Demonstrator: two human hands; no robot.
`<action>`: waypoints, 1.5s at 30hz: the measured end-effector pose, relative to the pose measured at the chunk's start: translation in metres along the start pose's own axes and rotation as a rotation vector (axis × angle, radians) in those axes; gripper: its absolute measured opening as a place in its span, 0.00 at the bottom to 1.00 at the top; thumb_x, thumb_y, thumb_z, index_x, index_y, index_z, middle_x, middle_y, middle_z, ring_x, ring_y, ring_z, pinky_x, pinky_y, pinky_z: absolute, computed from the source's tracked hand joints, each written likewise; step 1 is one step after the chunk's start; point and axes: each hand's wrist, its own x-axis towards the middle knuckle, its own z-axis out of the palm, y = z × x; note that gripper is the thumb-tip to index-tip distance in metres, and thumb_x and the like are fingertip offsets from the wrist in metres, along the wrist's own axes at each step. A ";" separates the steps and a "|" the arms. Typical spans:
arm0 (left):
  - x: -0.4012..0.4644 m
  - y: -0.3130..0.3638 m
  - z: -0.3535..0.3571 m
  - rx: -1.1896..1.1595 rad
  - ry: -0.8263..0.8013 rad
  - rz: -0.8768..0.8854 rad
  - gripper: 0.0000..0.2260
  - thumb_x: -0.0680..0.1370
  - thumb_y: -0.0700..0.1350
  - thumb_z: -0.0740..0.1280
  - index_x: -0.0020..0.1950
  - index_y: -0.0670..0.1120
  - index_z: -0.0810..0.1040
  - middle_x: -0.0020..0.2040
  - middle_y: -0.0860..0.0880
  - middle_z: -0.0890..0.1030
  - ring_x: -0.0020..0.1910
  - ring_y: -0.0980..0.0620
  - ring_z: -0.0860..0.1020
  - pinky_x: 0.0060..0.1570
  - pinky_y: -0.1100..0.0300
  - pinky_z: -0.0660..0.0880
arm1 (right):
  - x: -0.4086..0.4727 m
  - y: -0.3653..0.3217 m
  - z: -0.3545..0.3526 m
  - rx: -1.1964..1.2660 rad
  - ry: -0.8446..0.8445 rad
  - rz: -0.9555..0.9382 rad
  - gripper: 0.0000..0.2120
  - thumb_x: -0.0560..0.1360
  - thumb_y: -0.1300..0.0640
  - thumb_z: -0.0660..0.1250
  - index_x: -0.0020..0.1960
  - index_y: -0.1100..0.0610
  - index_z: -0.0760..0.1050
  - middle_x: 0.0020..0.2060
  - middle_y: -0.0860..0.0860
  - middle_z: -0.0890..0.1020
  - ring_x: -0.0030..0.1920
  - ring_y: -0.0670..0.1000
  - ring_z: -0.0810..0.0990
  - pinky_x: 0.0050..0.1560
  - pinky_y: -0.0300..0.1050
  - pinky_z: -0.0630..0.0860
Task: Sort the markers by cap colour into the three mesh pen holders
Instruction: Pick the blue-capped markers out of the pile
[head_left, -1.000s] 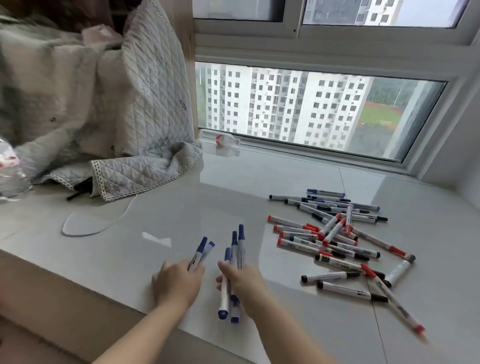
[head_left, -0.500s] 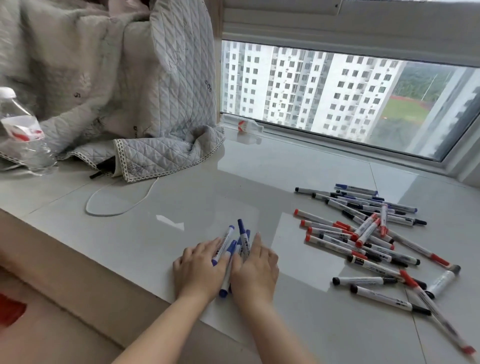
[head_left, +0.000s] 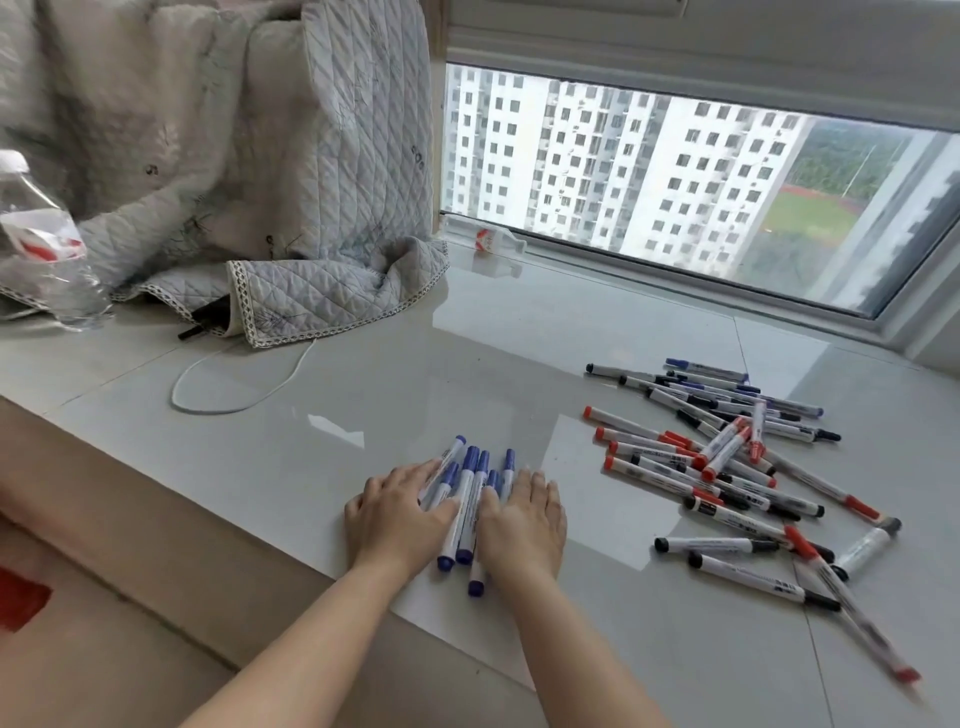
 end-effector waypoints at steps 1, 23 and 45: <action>0.001 0.002 -0.001 -0.006 -0.011 -0.002 0.23 0.73 0.60 0.60 0.68 0.63 0.66 0.67 0.60 0.70 0.66 0.54 0.66 0.64 0.55 0.60 | 0.000 0.001 -0.004 0.042 -0.002 -0.007 0.29 0.79 0.45 0.48 0.76 0.55 0.46 0.77 0.50 0.48 0.76 0.49 0.44 0.74 0.46 0.40; 0.096 0.225 0.026 -0.203 -0.216 0.242 0.14 0.76 0.47 0.64 0.61 0.49 0.73 0.55 0.51 0.77 0.51 0.52 0.72 0.47 0.61 0.67 | 0.097 0.176 -0.239 0.062 0.459 0.048 0.11 0.74 0.59 0.59 0.46 0.57 0.80 0.43 0.55 0.82 0.46 0.56 0.77 0.43 0.46 0.74; 0.228 0.370 0.193 0.243 -0.243 0.622 0.14 0.81 0.49 0.55 0.65 0.51 0.72 0.65 0.51 0.73 0.65 0.49 0.68 0.64 0.51 0.66 | 0.297 0.268 -0.267 -0.133 0.311 -0.182 0.10 0.77 0.54 0.60 0.54 0.50 0.79 0.54 0.50 0.78 0.59 0.54 0.69 0.60 0.49 0.68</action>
